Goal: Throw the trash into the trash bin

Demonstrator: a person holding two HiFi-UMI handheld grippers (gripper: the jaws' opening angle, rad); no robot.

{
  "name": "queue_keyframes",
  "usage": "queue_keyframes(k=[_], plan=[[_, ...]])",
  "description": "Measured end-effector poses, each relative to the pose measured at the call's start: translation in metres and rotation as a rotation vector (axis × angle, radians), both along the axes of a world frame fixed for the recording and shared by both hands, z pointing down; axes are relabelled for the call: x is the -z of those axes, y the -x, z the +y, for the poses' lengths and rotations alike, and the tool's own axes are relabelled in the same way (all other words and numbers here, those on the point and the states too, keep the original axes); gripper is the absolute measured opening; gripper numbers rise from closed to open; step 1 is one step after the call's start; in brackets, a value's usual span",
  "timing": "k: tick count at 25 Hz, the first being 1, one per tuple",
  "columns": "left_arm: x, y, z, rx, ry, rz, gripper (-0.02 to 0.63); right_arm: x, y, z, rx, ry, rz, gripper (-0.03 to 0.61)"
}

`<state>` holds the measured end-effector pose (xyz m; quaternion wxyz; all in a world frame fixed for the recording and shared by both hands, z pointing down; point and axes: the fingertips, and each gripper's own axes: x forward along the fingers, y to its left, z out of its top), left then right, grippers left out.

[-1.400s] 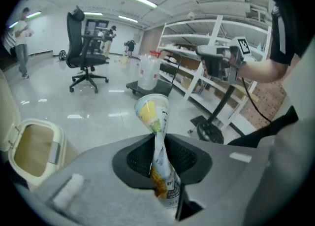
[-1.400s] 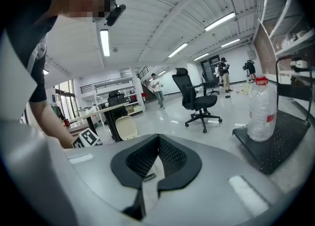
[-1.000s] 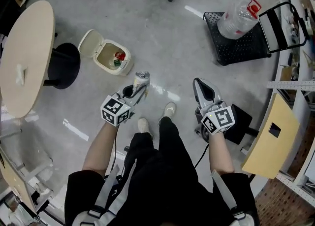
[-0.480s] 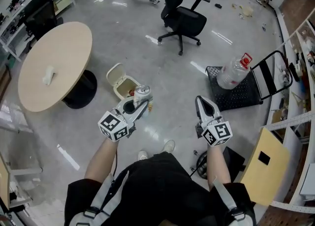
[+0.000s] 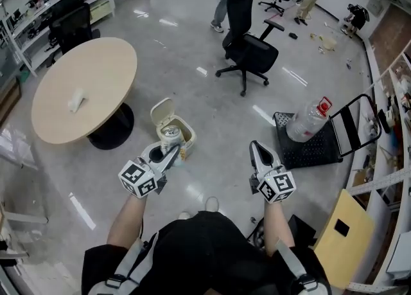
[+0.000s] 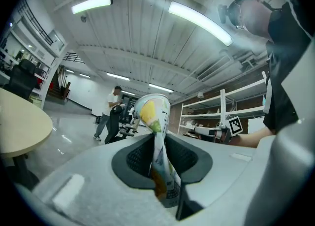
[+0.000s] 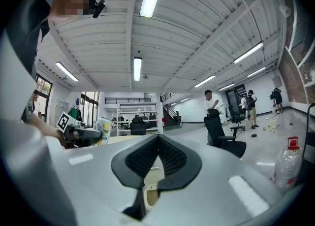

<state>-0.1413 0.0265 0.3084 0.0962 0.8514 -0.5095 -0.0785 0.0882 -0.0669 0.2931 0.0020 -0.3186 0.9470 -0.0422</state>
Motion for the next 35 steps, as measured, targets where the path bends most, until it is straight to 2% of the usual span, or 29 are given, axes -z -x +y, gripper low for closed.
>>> queue_keyframes(k=[11,16,20,24,28,35], plan=[[0.021,0.008,-0.050,0.172,-0.049,-0.019,0.078,0.018,0.032,-0.078,0.158,-0.042,-0.055,0.005],[0.016,0.007,-0.060,0.266,-0.054,0.004,0.080,0.006,0.050,-0.091,0.255,-0.015,-0.055,0.005],[0.002,0.009,-0.065,0.314,-0.021,0.008,0.080,-0.011,0.060,-0.104,0.294,0.016,-0.038,0.005],[-0.020,0.020,-0.067,0.352,0.040,-0.020,0.080,-0.032,0.071,-0.113,0.310,0.062,-0.016,0.006],[-0.034,0.044,-0.078,0.380,0.058,-0.008,0.080,-0.043,0.097,-0.128,0.316,0.085,-0.004,0.006],[-0.058,0.086,-0.121,0.341,0.093,-0.005,0.080,-0.052,0.150,-0.158,0.298,0.107,0.016,0.006]])
